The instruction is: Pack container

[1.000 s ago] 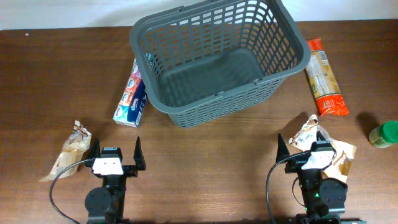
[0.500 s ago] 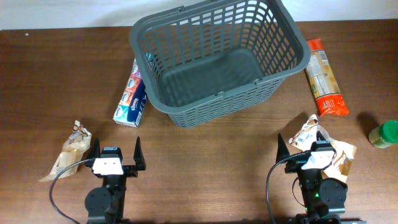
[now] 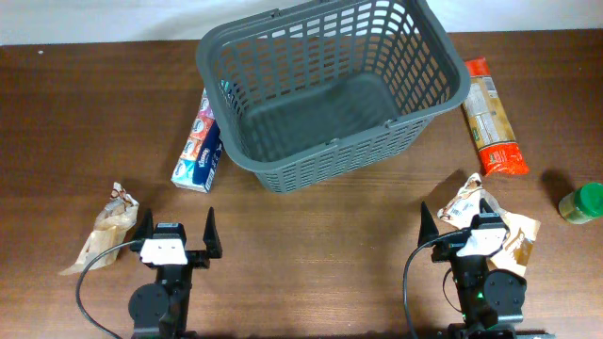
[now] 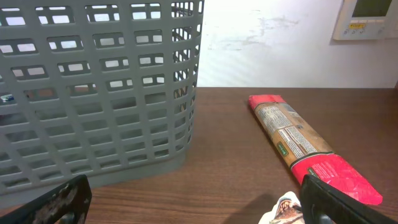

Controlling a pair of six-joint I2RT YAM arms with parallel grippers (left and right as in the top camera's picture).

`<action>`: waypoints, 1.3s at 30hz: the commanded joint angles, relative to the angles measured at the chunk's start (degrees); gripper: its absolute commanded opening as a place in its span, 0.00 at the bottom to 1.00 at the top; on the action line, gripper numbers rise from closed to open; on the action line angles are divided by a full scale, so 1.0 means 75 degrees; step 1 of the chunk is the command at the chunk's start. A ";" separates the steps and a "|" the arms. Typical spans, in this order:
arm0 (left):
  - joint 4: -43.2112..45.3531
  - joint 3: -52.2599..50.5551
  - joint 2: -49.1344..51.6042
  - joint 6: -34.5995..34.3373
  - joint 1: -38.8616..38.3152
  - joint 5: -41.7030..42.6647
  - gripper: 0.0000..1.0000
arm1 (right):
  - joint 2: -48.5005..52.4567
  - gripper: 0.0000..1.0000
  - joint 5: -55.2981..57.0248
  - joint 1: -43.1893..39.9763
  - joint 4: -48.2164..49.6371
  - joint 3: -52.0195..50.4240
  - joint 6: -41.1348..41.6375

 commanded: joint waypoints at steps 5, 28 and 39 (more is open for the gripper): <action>0.0096 -0.0035 -0.0067 -0.0385 0.0032 0.1180 0.99 | -0.0096 0.99 -0.0286 0.0073 0.0050 -0.0082 0.0425; -0.0542 0.2597 0.0597 -0.0289 0.0032 0.5499 1.00 | 0.0868 0.99 -0.1658 0.0076 -0.1043 0.2256 0.2608; -0.1332 0.6041 0.2154 0.0201 0.0032 0.5625 0.99 | 0.3888 0.99 -0.1297 0.0079 -0.6044 0.8294 0.2063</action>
